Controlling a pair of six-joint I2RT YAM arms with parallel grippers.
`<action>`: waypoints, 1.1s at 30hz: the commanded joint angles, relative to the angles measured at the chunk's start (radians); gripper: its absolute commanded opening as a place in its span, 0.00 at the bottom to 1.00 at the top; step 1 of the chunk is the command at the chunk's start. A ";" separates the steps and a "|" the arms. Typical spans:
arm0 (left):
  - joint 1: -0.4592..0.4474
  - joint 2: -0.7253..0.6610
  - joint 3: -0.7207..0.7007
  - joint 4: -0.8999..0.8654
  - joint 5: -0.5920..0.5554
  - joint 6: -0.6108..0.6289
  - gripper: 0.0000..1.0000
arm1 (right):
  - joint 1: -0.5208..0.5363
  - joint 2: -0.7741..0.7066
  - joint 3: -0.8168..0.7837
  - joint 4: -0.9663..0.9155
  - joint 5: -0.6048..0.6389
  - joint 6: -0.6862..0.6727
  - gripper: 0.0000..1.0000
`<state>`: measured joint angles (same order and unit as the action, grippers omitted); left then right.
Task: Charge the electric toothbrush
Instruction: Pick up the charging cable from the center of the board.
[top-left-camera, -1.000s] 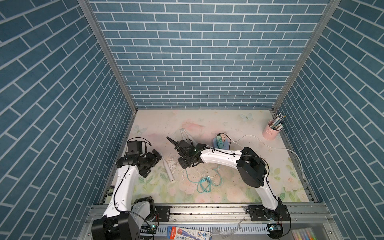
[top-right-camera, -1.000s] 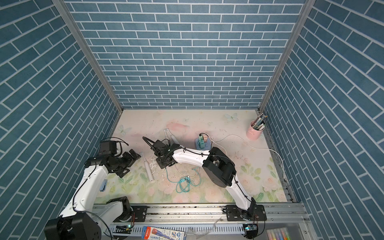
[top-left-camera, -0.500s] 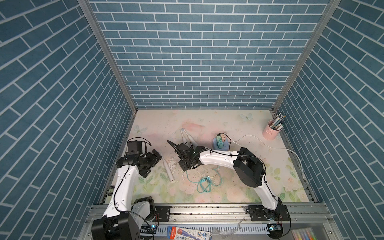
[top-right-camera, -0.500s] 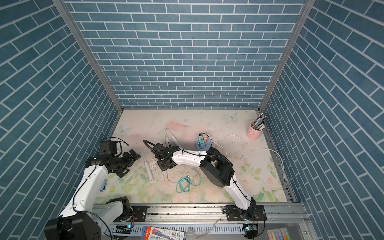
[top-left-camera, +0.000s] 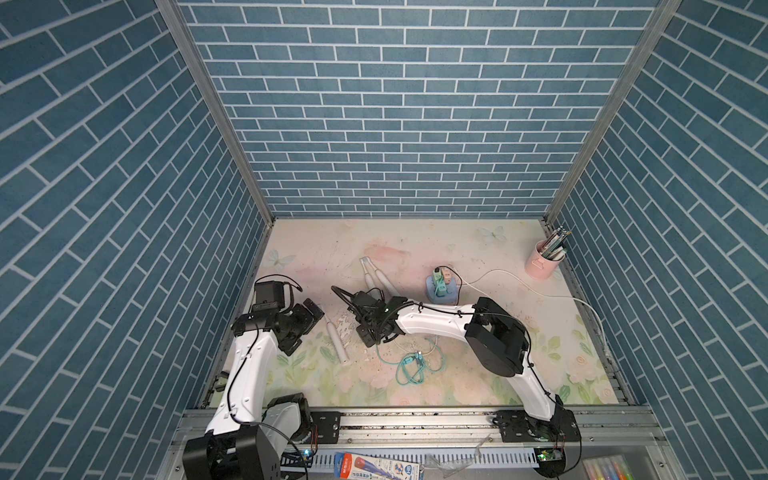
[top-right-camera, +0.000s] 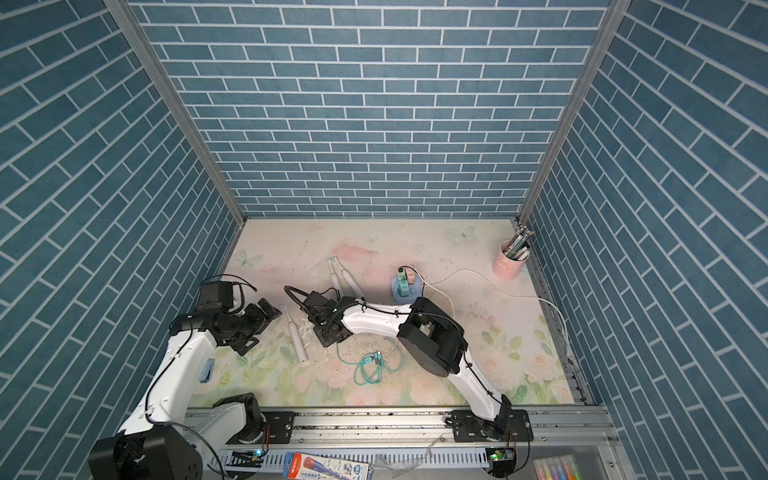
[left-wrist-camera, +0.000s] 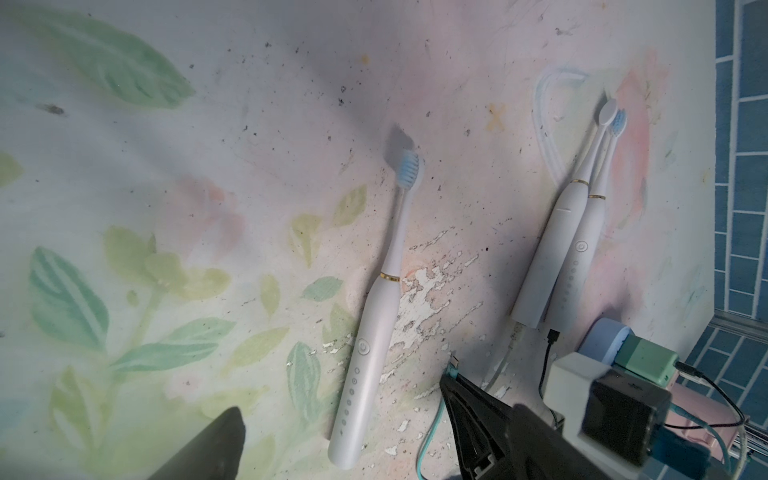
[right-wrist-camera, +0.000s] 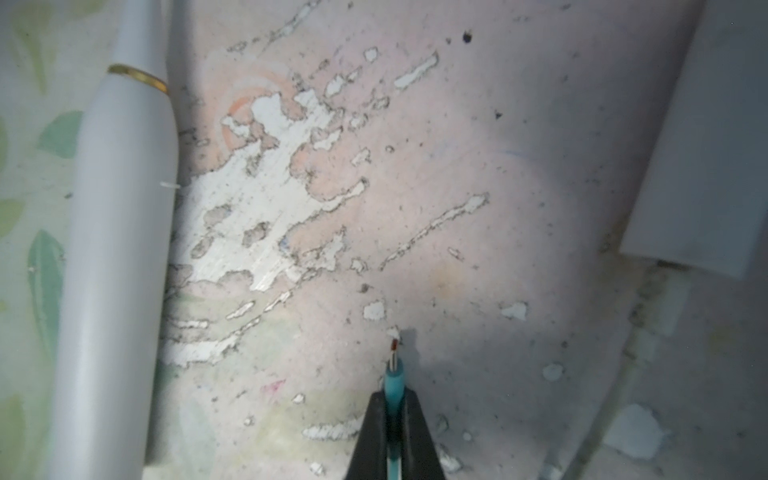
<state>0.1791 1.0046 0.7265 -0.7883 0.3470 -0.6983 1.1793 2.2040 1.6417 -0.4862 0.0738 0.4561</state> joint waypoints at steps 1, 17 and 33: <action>0.008 0.006 -0.009 -0.014 -0.024 -0.001 1.00 | 0.017 -0.003 -0.059 -0.037 -0.012 0.013 0.05; 0.007 0.009 -0.008 -0.021 -0.045 -0.007 1.00 | 0.035 -0.035 -0.123 -0.039 0.004 0.030 0.07; -0.089 0.130 -0.036 0.080 -0.092 -0.071 0.96 | 0.033 -0.186 -0.250 0.197 -0.123 -0.063 0.00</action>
<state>0.1043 1.1175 0.7116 -0.7418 0.2852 -0.7483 1.2079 2.0769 1.4227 -0.3332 0.0227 0.4213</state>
